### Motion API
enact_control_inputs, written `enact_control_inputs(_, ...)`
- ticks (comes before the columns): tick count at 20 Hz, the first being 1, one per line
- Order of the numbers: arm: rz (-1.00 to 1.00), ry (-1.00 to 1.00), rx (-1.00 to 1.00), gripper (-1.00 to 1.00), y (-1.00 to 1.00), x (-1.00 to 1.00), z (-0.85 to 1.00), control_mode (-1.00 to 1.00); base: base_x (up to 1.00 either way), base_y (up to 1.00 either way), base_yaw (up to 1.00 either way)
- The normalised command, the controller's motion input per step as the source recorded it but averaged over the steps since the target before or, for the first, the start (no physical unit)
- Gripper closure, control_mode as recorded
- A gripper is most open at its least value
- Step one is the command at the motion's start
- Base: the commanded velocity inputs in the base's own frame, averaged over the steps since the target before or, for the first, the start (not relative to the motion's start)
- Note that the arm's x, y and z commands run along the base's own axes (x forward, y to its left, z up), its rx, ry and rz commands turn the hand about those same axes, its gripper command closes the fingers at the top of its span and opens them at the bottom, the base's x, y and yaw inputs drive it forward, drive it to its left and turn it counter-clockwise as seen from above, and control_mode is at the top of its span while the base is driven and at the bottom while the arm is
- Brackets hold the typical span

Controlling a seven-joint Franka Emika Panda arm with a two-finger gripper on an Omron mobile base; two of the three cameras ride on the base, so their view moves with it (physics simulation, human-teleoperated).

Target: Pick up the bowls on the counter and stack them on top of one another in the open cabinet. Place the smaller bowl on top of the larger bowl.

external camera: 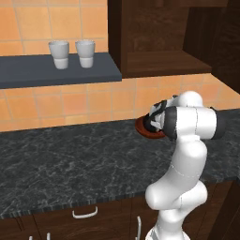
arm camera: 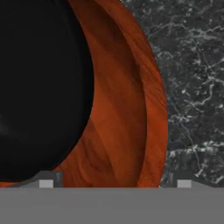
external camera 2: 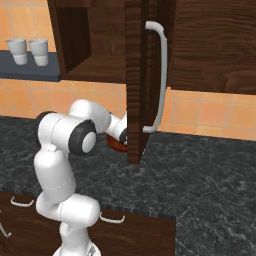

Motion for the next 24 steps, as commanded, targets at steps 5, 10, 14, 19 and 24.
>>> enact_control_inputs(5,0.0,0.01,0.0,1.0,0.09,0.18,-0.13,-1.0,0.0,0.0,0.0)
enact_control_inputs(10,0.0,0.0,0.0,1.0,0.0,0.0,0.0,-1.0,0.0,0.0,0.0)
enact_control_inputs(14,0.0,-0.01,0.0,1.0,0.0,-0.21,0.0,-1.0,0.0,0.0,0.0)
enact_control_inputs(19,-0.04,-0.2,0.0,1.0,0.0,-0.79,0.61,-1.0,0.0,0.0,0.0)
enact_control_inputs(24,-0.09,-0.28,0.0,1.0,0.0,-0.96,1.0,-1.0,0.0,0.0,0.0)
